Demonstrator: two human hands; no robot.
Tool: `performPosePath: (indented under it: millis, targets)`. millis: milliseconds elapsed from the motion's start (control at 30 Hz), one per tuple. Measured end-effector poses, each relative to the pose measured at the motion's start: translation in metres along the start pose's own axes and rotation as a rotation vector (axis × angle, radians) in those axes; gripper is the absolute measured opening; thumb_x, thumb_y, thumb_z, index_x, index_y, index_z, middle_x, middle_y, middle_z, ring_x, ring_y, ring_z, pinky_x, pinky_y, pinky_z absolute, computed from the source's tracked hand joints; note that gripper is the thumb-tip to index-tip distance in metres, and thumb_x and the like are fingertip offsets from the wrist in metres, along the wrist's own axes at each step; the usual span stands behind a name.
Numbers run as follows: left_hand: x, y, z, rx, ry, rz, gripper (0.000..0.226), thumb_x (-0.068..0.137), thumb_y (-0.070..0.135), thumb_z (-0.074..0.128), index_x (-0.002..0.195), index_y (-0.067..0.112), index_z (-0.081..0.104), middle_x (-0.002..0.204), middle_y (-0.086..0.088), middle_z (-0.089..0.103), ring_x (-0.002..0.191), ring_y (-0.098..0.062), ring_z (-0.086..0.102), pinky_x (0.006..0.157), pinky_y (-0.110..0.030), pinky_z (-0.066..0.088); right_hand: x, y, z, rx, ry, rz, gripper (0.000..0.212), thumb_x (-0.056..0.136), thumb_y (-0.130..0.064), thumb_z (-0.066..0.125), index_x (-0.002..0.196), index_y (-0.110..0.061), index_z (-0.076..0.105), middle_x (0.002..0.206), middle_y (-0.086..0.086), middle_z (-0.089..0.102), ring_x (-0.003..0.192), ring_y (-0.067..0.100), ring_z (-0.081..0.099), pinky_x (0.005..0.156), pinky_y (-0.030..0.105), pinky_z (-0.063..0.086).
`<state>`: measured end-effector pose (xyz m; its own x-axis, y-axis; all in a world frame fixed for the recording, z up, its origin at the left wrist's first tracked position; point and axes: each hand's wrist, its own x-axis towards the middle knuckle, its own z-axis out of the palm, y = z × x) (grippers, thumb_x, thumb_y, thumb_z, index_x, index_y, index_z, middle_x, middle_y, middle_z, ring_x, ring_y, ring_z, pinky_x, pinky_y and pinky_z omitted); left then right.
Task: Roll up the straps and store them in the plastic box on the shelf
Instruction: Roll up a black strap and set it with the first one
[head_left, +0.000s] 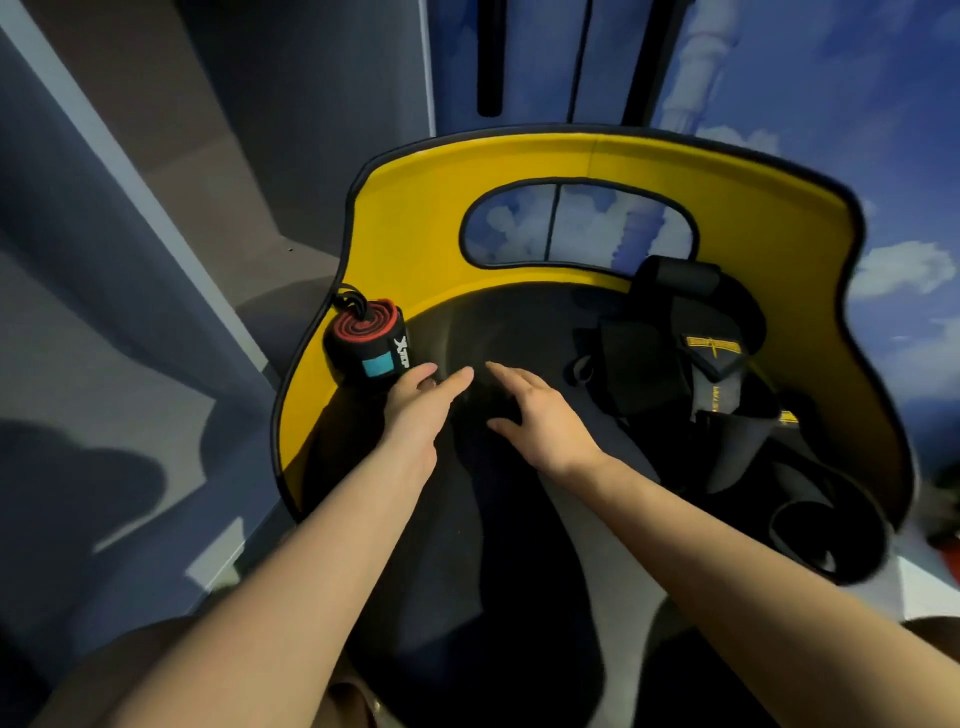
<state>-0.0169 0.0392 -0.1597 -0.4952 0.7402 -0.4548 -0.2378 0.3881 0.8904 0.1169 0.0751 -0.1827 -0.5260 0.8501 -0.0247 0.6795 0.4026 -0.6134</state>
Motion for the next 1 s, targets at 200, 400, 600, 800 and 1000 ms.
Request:
performPosePath:
  millis: [200,400,600,800,1000]
  targets:
    - [-0.015,0.000,0.056,0.196,-0.248,0.035,0.052,0.080,0.029,0.072,0.129,0.020,0.054,0.136,-0.005,0.052,0.124,-0.019,0.050,0.098,-0.030,0.040,-0.025,0.022,-0.051,-0.117,0.123,0.022,0.065,0.087,-0.019,0.063,0.145,-0.021,0.032,0.146,0.003,0.040,0.132,0.021,0.041,0.104,0.036,0.041]
    - [-0.035,0.002,0.103,0.455,-0.499,0.238,0.050,0.087,0.026,0.065,0.133,0.017,0.049,0.136,-0.004,0.052,0.123,-0.015,0.050,0.093,-0.021,0.039,-0.039,0.060,-0.115,-0.247,0.317,0.117,0.056,0.084,-0.026,0.068,0.135,-0.010,0.048,0.136,0.008,0.051,0.127,0.025,0.045,0.102,0.035,0.041]
    - [-0.039,0.017,0.148,0.518,-0.582,0.293,0.039,0.089,0.025,0.061,0.127,0.021,0.054,0.126,-0.001,0.060,0.111,-0.012,0.057,0.084,-0.020,0.042,-0.048,0.107,-0.144,-0.256,0.199,0.365,0.067,0.082,-0.040,0.068,0.139,-0.015,0.044,0.147,0.012,0.037,0.136,0.025,0.035,0.109,0.034,0.032]
    - [-0.040,0.018,0.174,0.563,-0.579,0.273,0.040,0.089,0.019,0.060,0.128,0.016,0.053,0.127,-0.005,0.059,0.113,-0.015,0.056,0.083,-0.019,0.040,-0.045,0.119,-0.146,-0.351,0.138,0.281,0.054,0.091,-0.036,0.057,0.139,-0.016,0.045,0.145,0.012,0.042,0.136,0.023,0.036,0.109,0.034,0.031]
    - [-0.036,0.011,0.178,0.553,-0.564,0.266,0.040,0.090,0.015,0.059,0.129,0.014,0.051,0.130,-0.004,0.057,0.118,-0.014,0.053,0.090,-0.020,0.041,-0.048,0.117,-0.144,-0.452,0.172,0.193,0.047,0.092,-0.031,0.053,0.135,-0.012,0.051,0.141,0.010,0.049,0.130,0.025,0.045,0.101,0.032,0.038]
